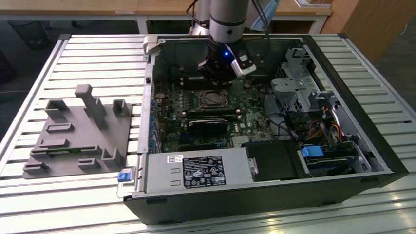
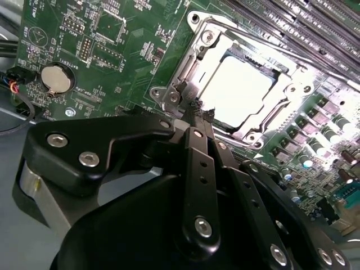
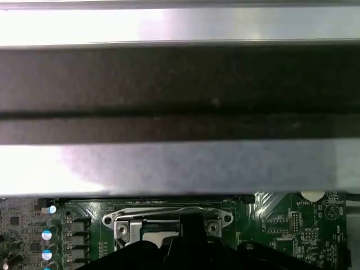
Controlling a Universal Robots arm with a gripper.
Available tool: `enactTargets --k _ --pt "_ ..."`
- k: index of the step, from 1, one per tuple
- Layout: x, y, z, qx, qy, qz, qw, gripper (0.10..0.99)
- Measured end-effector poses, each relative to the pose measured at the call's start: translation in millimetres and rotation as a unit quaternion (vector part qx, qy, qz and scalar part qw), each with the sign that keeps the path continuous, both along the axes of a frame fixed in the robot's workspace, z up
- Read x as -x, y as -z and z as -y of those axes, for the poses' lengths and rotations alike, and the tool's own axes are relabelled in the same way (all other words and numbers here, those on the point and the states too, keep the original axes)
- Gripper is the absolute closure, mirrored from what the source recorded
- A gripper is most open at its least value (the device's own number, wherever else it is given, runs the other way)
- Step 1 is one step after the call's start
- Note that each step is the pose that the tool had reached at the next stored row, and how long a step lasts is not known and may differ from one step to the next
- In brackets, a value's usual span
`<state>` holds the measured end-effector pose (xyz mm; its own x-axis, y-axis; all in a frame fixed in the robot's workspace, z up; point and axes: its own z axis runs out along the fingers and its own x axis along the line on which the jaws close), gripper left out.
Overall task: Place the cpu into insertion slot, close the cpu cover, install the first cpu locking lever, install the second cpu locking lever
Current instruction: 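Install the second cpu locking lever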
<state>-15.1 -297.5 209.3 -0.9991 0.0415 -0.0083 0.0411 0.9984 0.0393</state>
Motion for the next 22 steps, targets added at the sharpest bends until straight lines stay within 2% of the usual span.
enactTargets --k 3,8,11,22 --pt "0.0 -3.5 0.3 0.0 0.0 0.0 1.0 0.98" --pt "0.0 -15.7 0.6 0.0 0.0 0.0 1.0 0.98" --pt "0.0 -16.6 2.2 -0.0001 0.0 0.0 1.0 0.98" --pt "0.1 -16.6 19.7 -0.0001 0.0 0.0 1.0 0.98"
